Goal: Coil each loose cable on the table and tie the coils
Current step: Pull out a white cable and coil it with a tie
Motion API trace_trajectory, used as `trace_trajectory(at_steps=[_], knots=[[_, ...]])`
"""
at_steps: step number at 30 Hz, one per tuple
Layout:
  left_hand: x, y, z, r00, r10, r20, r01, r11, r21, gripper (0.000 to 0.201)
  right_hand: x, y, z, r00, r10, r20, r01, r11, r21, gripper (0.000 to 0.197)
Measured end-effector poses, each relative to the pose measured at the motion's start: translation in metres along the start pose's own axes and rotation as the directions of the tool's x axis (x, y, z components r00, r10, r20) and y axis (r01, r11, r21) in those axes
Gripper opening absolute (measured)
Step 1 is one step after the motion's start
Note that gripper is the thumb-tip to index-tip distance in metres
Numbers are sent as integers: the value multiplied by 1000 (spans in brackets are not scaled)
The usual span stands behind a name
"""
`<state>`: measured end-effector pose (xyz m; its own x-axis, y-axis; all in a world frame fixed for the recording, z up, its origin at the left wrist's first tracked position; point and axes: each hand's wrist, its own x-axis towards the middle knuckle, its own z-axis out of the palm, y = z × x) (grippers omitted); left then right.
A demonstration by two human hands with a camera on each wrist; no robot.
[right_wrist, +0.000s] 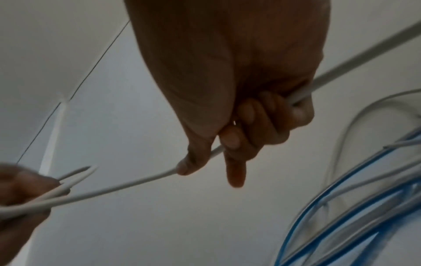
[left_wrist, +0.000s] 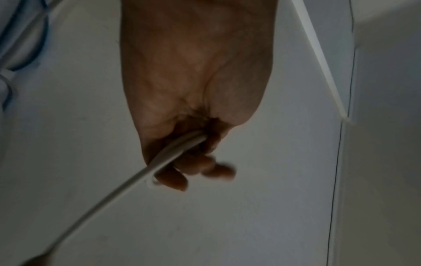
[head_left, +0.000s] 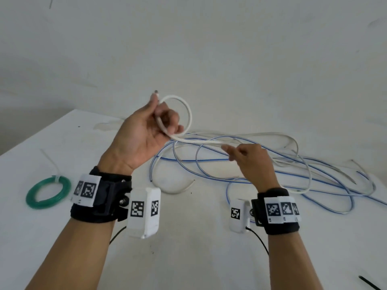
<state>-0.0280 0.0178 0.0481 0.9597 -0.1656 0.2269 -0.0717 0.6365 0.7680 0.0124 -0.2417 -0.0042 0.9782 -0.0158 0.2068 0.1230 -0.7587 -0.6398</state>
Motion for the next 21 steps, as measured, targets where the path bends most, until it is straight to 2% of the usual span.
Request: trace_trajectory(at_steps=[2, 4, 6, 8, 10, 14, 16, 17, 20, 21], knots=[[0, -12, 12, 993, -63, 101, 52, 993, 105, 44, 1, 2, -4, 996, 23, -91, -17, 998, 64, 57], [1, -27, 20, 991, -94, 91, 64, 956, 288, 47, 1, 0, -6, 983, 20, -182, 6, 990, 141, 52], [1, -38, 25, 992, -114, 48, 77, 871, 486, 46, 0, -5, -9, 971, 6, -241, 54, 969, 241, 44], [1, -47, 28, 988, -152, 18, 104, 751, 652, 47, -3, -11, -11, 958, -19, -287, 116, 938, 326, 29], [0, -56, 32, 985, -174, -3, 117, 646, 755, 49, -8, -20, -11, 945, -56, -321, 172, 923, 345, 18], [2, -71, 33, 994, -8, -108, 94, 559, 824, 52, -17, -38, -4, 933, -94, -348, 227, 903, 365, 17], [3, -73, 32, 991, 48, -126, 72, 605, 793, 50, -20, -43, -1, 933, -92, -348, 232, 893, 387, 19], [4, -72, 33, 990, 57, -132, 61, 665, 744, 49, -19, -43, 0, 932, -79, -353, 227, 888, 401, 20], [8, -62, 32, 988, -9, -153, 68, 919, 387, 47, -13, -32, -3, 922, -14, -386, 195, 879, 434, 23], [9, -56, 31, 991, -30, -130, 59, 971, 230, 47, -9, -25, -6, 921, -8, -389, 181, 893, 411, 23]])
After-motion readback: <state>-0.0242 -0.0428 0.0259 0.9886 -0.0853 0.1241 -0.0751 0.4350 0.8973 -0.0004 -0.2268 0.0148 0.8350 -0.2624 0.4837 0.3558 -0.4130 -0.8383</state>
